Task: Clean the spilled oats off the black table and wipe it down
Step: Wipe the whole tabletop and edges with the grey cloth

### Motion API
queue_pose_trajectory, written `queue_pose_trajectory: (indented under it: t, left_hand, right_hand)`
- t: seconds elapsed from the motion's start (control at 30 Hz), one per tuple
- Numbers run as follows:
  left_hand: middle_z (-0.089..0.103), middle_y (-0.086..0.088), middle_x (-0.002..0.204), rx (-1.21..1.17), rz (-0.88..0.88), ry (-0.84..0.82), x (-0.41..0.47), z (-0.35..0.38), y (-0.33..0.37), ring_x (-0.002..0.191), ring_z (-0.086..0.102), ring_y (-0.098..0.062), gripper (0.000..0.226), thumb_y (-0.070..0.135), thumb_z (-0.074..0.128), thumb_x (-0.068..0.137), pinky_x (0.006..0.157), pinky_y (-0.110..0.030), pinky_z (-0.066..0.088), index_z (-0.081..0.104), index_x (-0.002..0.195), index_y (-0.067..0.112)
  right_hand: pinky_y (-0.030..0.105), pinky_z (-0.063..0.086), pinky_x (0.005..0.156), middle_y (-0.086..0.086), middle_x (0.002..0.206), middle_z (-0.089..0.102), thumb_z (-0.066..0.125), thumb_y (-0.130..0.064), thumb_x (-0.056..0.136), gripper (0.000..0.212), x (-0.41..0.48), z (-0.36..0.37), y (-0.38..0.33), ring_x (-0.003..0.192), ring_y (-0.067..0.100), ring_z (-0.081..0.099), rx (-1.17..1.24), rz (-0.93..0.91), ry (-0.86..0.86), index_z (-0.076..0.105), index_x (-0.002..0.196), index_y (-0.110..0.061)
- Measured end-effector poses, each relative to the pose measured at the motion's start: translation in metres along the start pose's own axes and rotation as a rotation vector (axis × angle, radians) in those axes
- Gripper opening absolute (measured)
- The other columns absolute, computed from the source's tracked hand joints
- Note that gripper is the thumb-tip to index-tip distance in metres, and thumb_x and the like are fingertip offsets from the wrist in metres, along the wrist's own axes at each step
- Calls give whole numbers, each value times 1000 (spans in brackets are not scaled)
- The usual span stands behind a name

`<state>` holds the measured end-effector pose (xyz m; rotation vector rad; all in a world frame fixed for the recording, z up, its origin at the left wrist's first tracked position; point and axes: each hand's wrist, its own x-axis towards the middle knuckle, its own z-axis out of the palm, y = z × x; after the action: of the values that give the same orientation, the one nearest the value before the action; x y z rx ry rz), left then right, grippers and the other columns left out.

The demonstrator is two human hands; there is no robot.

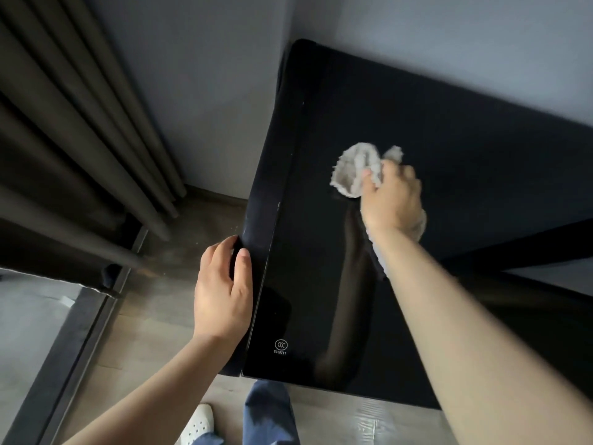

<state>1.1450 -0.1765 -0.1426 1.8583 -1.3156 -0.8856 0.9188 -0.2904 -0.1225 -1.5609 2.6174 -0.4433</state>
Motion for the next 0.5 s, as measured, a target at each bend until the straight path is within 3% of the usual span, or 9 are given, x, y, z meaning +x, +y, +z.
queue_pose_trajectory:
  t: [0.13,0.2,0.3,0.37,0.5]
  left_hand:
    - [53,8,115,-40,-17,14,1,-1,-1,96,39,9,49,41,29,92,80,3,25,58,123,17]
    - [60,8,111,-132,-90,35,2,-2,-2,101,49,0,46,41,29,92,87,-11,32,64,115,21]
    - [69,8,102,-449,-308,22,4,-12,-5,101,64,-10,36,40,35,97,94,-30,46,69,99,28]
    - [71,0,101,-539,-390,-28,4,-22,-9,98,67,-14,38,36,35,100,94,-34,50,69,100,18]
    - [72,-6,99,-472,-358,-140,-1,-38,-24,94,68,-20,35,32,41,100,91,-37,52,69,99,11]
  right_hand:
    - [32,39,64,4,111,56,50,-40,94,29,-66,8,-28,95,27,54,54,-273,21,59,114,-22]
    - [34,45,61,-1,107,57,55,-37,91,24,-112,-2,-23,89,23,55,136,-397,-54,60,111,-24]
    - [36,52,58,-12,101,57,60,-39,86,22,-171,-25,-1,83,14,59,262,-538,-247,63,105,-29]
    - [32,52,60,-15,98,57,62,-39,85,21,-166,-36,11,83,10,59,369,-473,-259,66,103,-29]
    - [25,40,67,-11,102,48,60,-35,90,24,-93,-30,-3,92,15,55,355,-144,0,66,109,-23]
